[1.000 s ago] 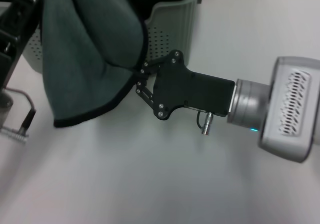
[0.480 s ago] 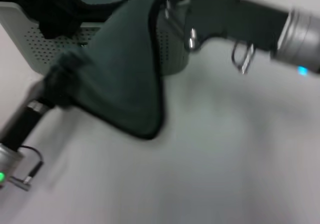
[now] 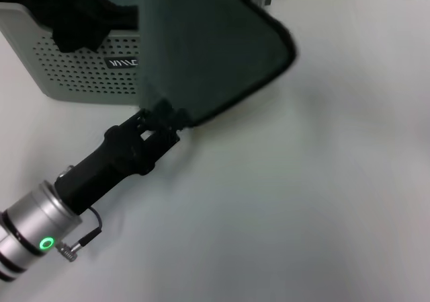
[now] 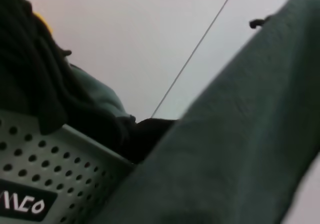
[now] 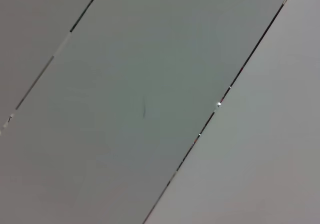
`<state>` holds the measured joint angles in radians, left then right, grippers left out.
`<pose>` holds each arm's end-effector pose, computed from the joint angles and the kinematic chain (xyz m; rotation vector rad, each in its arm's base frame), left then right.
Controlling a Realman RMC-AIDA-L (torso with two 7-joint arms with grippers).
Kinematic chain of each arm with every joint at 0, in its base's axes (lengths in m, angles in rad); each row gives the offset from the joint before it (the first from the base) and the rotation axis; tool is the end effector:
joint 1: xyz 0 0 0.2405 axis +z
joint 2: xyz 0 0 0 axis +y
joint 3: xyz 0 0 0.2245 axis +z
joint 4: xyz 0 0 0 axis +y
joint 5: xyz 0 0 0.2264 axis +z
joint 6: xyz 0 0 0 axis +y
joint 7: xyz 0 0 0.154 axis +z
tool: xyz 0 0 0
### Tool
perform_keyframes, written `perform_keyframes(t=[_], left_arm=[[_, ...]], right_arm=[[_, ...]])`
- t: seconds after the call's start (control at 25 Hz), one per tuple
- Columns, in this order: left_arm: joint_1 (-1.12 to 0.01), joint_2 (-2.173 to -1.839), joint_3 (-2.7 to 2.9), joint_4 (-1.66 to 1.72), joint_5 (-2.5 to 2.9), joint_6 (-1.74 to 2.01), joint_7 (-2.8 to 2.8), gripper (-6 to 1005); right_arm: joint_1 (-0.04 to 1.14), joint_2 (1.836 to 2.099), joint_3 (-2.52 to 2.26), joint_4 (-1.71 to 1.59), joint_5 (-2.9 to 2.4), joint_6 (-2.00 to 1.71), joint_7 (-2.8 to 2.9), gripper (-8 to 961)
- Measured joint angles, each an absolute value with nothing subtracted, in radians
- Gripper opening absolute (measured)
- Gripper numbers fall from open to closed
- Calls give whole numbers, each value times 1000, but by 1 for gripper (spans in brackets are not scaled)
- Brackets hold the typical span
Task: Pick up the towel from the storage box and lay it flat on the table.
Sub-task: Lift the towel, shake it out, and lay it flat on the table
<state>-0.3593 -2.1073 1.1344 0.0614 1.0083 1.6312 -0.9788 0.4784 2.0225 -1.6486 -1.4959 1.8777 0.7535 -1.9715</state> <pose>-0.2642 0.2500 -0.0492 -2.1496 -0.9307 -1.3819 -0.0274 0.3590 0.0314 -2.2664 -0.5481 0.8865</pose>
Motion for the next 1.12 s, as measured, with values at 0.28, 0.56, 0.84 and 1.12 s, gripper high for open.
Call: perform_keyframes(t=[0.28, 0.56, 0.84, 1.12], left_arm=[[-328, -2108, 1130, 7, 1006, 1779, -789, 430], [-382, -2108, 1137, -28, 1048, 1789, -785, 592], [-453, -2108, 1131, -59, 1077, 1776, -881, 587], [-511, -2108, 1055, -99, 1055, 1771, -1014, 583]], right_arm=[[537, 2023, -1654, -1504, 1837, 682, -1908, 3], [588, 2026, -1654, -1496, 1836, 659, -1893, 4], [627, 2027, -1653, -1504, 1841, 638, -1870, 4], [639, 2028, -1673, -1509, 1844, 636, -1870, 4]])
